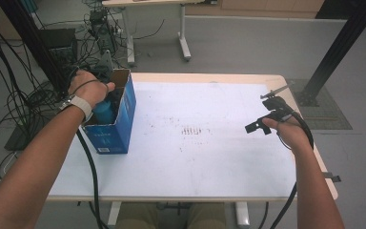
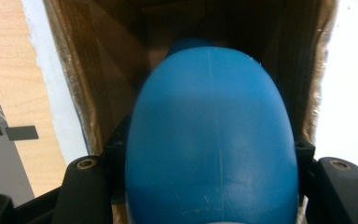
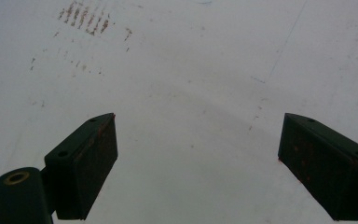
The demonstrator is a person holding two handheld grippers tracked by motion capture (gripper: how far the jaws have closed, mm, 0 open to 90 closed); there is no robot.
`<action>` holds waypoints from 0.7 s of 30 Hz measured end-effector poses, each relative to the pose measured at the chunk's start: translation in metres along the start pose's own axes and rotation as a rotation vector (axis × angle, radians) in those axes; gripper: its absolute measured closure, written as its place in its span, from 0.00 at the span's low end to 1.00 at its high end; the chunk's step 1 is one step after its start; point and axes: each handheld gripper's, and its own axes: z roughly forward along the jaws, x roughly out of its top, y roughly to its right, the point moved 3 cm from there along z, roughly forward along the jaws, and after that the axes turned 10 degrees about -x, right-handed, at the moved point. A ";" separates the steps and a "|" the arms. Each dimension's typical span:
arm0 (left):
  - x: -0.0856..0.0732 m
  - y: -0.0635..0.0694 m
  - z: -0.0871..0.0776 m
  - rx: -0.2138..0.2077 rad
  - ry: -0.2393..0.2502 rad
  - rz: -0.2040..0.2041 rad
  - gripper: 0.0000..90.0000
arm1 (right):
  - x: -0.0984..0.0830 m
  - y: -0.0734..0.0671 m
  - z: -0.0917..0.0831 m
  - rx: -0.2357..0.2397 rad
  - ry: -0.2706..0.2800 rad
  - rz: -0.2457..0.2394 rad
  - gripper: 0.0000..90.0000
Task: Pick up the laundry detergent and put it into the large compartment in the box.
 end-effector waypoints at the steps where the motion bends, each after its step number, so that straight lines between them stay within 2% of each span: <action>1: 0.000 0.000 0.002 0.001 0.002 0.003 0.44 | 0.000 0.000 0.000 -0.001 0.000 0.002 0.13; 7: 0.002 -0.004 0.011 -0.008 -0.008 0.005 0.44 | -0.001 0.000 0.002 0.000 -0.001 0.006 0.13; 11: 0.003 -0.004 0.019 0.007 -0.016 0.013 0.44 | 0.000 0.000 0.005 0.002 -0.009 0.008 0.13; 21: 0.003 -0.005 0.023 0.003 -0.017 0.015 0.44 | 0.000 -0.001 0.007 0.007 -0.007 0.012 0.13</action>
